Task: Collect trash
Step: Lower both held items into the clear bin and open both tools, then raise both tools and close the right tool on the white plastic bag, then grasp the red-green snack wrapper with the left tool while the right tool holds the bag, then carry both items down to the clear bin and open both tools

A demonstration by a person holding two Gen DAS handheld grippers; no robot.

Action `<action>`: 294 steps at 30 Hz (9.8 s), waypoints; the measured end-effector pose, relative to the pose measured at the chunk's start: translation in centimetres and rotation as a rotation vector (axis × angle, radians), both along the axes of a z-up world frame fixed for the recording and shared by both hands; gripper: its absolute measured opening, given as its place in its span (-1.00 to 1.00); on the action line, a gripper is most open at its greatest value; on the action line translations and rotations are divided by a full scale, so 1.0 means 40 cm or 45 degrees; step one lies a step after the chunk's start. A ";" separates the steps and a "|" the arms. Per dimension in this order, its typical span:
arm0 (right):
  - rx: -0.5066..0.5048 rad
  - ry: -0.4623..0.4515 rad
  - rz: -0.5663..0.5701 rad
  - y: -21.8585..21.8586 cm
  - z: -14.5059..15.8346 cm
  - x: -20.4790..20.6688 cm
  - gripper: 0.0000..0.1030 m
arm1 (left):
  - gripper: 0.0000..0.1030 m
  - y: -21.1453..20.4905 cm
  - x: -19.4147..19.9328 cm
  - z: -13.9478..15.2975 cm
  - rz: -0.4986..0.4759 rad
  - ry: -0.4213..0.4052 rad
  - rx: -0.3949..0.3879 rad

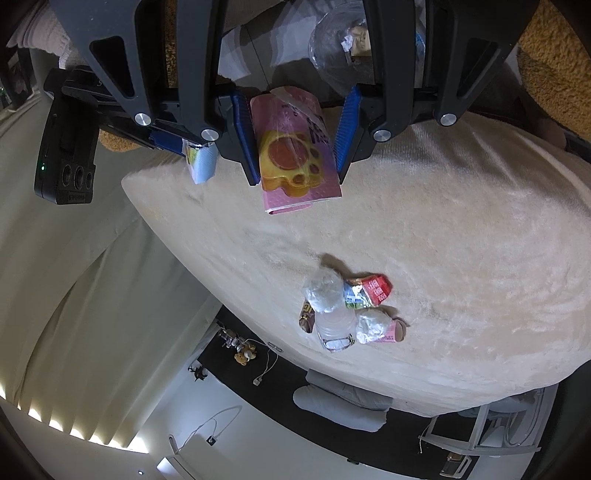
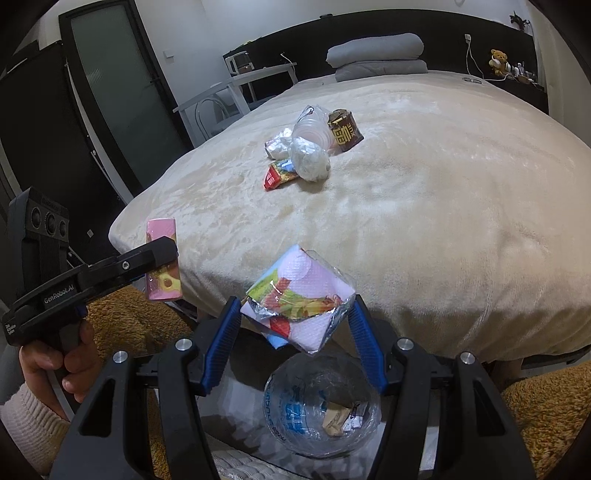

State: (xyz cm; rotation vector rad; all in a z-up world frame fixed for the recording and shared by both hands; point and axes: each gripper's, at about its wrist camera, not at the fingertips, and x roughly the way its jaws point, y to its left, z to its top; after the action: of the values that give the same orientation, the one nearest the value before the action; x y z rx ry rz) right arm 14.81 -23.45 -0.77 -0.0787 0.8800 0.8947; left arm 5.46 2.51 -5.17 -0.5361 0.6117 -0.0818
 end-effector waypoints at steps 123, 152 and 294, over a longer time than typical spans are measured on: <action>0.033 0.028 0.014 0.038 0.020 0.174 0.26 | -0.04 0.087 0.069 0.002 -0.008 0.131 0.127; 0.009 0.161 0.102 0.397 -0.069 0.455 -0.10 | -0.04 0.343 0.248 0.017 0.108 0.141 0.120; -0.180 0.575 -0.086 -0.006 -0.211 0.035 -0.12 | 0.18 -0.091 0.070 -0.237 -0.147 0.611 -0.016</action>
State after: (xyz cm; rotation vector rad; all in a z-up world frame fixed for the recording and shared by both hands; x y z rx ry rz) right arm 16.20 -23.69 -9.21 0.0336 1.3591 0.7978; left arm 8.25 -1.12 -14.66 -0.5350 1.1109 -0.0656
